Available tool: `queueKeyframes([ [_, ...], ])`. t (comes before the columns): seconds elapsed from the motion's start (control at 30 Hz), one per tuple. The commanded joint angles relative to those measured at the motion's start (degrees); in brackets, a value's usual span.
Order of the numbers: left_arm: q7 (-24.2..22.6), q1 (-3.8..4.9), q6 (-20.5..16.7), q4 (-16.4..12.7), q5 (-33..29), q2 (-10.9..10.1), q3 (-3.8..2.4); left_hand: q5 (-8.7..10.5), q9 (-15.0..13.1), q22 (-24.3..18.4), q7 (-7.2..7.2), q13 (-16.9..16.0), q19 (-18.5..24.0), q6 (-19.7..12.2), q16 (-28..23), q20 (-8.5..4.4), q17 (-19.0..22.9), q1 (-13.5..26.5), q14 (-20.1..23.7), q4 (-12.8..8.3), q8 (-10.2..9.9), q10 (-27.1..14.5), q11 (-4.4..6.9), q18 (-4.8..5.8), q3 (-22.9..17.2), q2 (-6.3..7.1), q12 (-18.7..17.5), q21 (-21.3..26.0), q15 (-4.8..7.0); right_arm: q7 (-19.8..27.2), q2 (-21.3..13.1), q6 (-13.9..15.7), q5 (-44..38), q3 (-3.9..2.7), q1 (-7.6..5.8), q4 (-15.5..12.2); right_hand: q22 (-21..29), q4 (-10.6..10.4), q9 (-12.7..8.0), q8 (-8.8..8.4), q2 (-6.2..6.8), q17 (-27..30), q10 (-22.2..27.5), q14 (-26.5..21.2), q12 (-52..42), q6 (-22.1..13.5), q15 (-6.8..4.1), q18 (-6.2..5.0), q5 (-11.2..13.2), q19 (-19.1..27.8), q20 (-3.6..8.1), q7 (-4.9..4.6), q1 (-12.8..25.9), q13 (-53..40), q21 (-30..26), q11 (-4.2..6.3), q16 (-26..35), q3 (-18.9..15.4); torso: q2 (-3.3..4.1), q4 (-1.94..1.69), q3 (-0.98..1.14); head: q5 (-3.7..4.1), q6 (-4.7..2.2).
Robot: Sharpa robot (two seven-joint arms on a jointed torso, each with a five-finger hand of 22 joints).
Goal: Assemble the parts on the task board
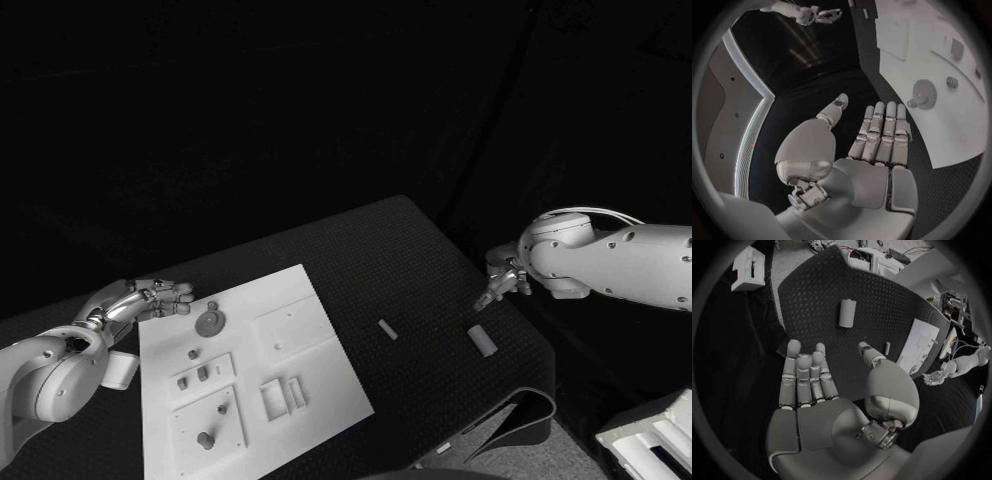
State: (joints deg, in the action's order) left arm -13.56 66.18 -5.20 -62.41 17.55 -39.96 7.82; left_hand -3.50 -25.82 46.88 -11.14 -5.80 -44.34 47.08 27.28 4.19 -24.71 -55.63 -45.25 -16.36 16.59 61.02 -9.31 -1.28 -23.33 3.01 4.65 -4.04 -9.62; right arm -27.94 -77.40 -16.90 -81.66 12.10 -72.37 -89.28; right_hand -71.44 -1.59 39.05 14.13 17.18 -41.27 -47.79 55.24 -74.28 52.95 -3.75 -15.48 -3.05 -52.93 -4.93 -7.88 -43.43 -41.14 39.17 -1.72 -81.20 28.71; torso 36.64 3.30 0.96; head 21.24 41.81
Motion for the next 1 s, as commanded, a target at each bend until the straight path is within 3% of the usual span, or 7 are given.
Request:
queueKeyframes([
  [0.03, -0.4, 0.03, 0.4, -0.1, 0.1, 0.0, 0.0, 0.39, 0.0, 0.1, 0.13, -0.1, -0.1, 0.3, -0.2, -0.24, -0.1, 0.0, -0.3, 0.0, 0.3, 0.4, -0.16, -0.49, 0.2, 0.47, 0.0, -0.2, -0.04, -0.6, 0.4, -2.0, -1.2, 0.12, 0.99, -0.6, -0.1, -0.2, -0.1, -0.22, 0.08, -0.1, 0.4, -0.5, 0.0, -0.4, -0.12, 0.48, 0.3, 0.5, 0.04, 0.07, 0.6, 0.1, -0.4, 0.01, 0.3, -0.2, 0.02, 0.04, -0.01, -0.04, 0.21],
  [0.23, -0.5, 0.03, 0.5, -0.2, 0.1, -0.1, 0.04, 0.39, 0.0, 0.1, 0.13, -0.1, -0.1, 0.3, -0.2, -0.24, -0.1, 0.0, -0.3, 0.0, 0.2, 0.4, -0.16, -0.49, 0.2, 0.47, 0.0, -0.2, -0.04, -0.6, 1.6, -1.2, -1.4, 0.23, 2.42, 0.0, -0.1, -0.3, -0.1, -0.27, 0.08, -0.1, 0.6, -0.6, 0.0, -0.6, -0.08, 0.48, 0.3, 0.6, 0.0, 0.02, 0.6, 0.1, -0.5, -0.04, 0.4, -0.3, 0.02, 0.08, -0.06, -0.02, 0.46],
  [0.43, -0.5, 0.03, 0.4, -0.3, 0.1, -0.4, 0.08, 0.38, 0.0, 0.1, 0.12, -0.1, 0.0, 0.3, -0.2, -0.25, -0.1, 0.0, -0.3, 0.0, 0.2, 0.4, -0.16, -0.49, 0.3, 0.46, 0.0, -0.2, -0.04, -0.7, 3.2, -0.9, -1.7, 0.3, 5.81, 0.9, -0.2, -0.3, -0.1, -0.29, 0.07, -0.2, 0.6, -0.7, 0.0, -0.6, -0.05, 0.48, 0.3, 0.7, -0.01, -0.01, 0.5, 0.1, -0.5, -0.07, 0.4, -0.3, 0.05, 0.04, -0.11, -0.07, 0.54],
  [0.5, -0.5, 0.03, 0.4, -0.4, 0.1, -0.4, 0.09, 0.38, 0.1, 0.1, 0.12, -0.1, 0.0, 0.3, -0.3, -0.25, -0.1, 0.0, -0.3, 0.0, 0.2, 0.4, -0.16, -0.49, 0.3, 0.46, 0.0, -0.2, -0.04, -0.7, 3.5, -0.7, -1.8, 0.3, 6.32, 1.2, -0.2, -0.4, -0.1, -0.31, 0.07, -0.2, 0.7, -0.7, 0.0, -0.7, -0.04, 0.48, 0.3, 0.7, -0.02, -0.02, 0.5, 0.1, -0.5, -0.08, 0.4, -0.3, 0.05, 0.02, -0.09, -0.08, 0.69],
  [1.0, -0.5, 0.03, 0.6, -0.4, 0.1, -0.7, 0.15, 0.38, 0.1, 0.0, 0.12, -0.1, 0.0, 0.3, -0.3, -0.25, -0.1, 0.0, -0.2, 0.0, 0.2, 0.4, -0.16, -0.48, 0.3, 0.46, 0.0, -0.2, -0.04, -1.0, 5.5, -0.6, -3.6, 0.31, 7.99, 2.8, -0.2, -0.8, -0.1, -0.28, 0.02, -0.3, 0.7, -0.8, 0.0, -0.7, 0.01, 0.48, 0.3, 0.7, -0.05, -0.05, 0.6, 0.1, -0.5, -0.12, 0.4, -0.2, 0.09, 0.1, -0.09, -0.38, 0.8],
])
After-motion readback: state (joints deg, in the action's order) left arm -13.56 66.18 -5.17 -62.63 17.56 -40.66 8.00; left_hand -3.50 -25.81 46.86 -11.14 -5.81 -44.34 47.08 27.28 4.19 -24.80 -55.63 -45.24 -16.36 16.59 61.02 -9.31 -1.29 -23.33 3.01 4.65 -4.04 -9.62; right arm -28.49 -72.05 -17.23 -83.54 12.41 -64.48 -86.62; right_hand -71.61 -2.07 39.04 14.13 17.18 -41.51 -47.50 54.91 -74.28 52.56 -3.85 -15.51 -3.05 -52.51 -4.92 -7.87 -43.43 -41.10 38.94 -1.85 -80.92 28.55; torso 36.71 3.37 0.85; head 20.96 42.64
